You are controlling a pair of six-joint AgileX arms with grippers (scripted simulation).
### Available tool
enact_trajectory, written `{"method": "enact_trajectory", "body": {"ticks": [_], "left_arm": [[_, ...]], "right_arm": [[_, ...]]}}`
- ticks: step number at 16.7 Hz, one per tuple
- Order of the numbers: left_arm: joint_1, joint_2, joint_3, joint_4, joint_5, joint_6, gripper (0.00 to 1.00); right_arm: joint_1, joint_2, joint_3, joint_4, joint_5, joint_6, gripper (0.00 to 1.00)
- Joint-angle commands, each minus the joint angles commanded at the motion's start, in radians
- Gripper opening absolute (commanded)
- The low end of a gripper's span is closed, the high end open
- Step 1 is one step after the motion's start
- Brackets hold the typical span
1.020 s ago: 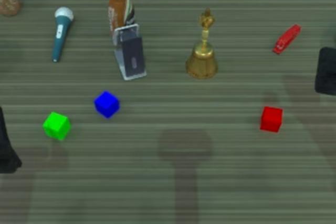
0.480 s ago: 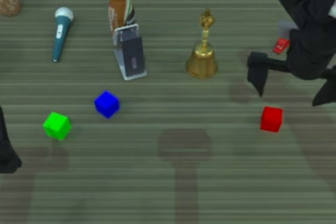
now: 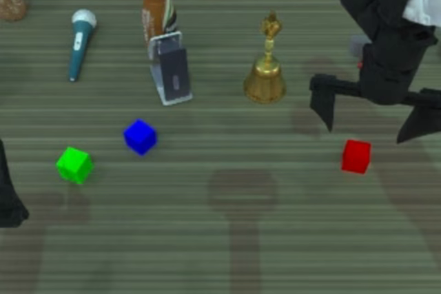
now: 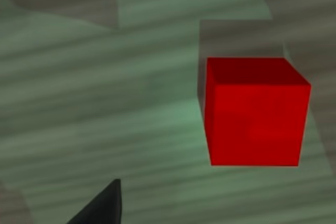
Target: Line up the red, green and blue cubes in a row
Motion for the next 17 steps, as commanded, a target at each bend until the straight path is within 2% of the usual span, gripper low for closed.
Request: {"method": "enact_trajectory", "body": {"ticks": [4, 11, 16, 17], "left_arm": [[0.000, 0.000, 0.000, 0.000, 0.000, 0.000, 1.00], [0.000, 0.000, 0.000, 0.000, 0.000, 0.000, 1.00], [0.000, 0.000, 0.000, 0.000, 0.000, 0.000, 1.00], [0.000, 0.000, 0.000, 0.000, 0.000, 0.000, 1.00]], "right_arm": [[-0.003, 0.016, -0.028, 0.042, 0.000, -0.003, 1.00], [0.001, 0.127, -0.163, 0.293, 0.001, 0.003, 1.00], [0.002, 0.134, -0.171, 0.305, 0.001, 0.003, 1.00], [0.002, 0.134, -0.171, 0.305, 0.001, 0.003, 0.92]]}}
